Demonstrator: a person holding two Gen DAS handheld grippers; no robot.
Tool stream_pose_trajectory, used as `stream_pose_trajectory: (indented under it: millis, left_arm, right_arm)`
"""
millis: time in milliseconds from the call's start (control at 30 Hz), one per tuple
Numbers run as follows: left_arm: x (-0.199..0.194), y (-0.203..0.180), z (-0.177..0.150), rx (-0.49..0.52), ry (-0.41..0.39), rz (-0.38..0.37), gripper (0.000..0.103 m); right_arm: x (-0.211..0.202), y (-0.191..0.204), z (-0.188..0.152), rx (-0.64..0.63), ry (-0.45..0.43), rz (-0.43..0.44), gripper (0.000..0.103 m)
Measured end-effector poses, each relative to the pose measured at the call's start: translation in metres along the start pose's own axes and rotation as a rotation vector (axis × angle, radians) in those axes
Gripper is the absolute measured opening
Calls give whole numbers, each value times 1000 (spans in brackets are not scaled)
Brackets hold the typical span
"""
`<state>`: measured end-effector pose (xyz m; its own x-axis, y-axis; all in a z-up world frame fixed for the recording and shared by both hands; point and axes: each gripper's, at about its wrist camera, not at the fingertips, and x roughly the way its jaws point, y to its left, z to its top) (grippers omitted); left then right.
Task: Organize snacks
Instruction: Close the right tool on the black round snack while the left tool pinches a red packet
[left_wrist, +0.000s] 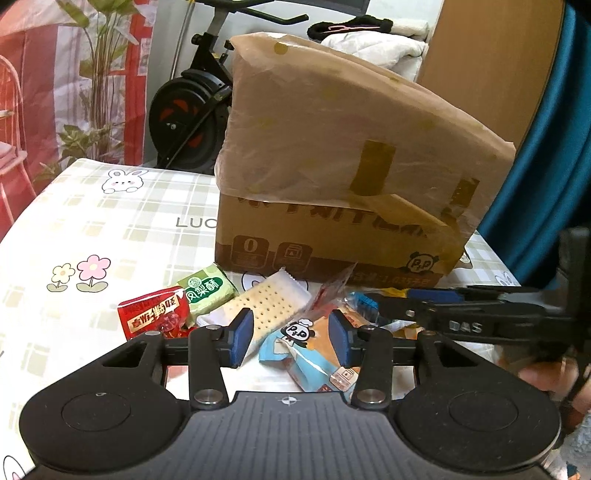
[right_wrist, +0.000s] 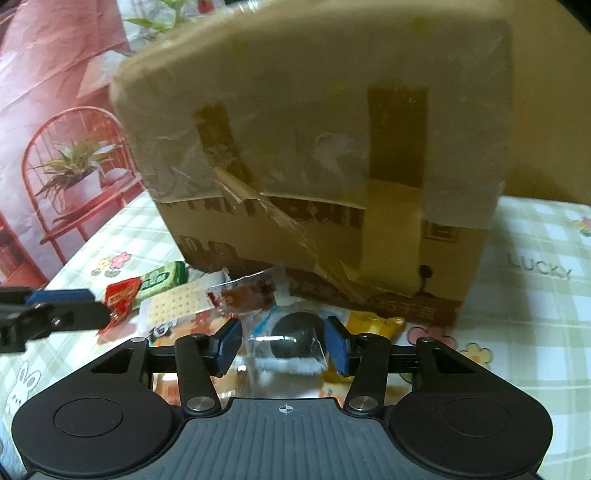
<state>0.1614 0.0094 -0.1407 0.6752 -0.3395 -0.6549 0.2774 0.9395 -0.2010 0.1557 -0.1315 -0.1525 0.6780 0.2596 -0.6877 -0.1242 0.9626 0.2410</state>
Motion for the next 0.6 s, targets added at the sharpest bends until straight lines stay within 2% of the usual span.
stream_pose_trajectory:
  millis: [333, 467, 600]
  left_arm:
    - [10, 0, -1, 13, 15, -16, 45]
    - [14, -1, -1, 28, 20, -33, 38]
    - [22, -6, -1, 50, 32, -48, 37]
  right_arm:
    - [32, 5, -8, -6, 69, -69, 55]
    - [27, -2, -19, 13, 74, -59, 49]
    - [17, -6, -27, 10, 70, -48, 47]
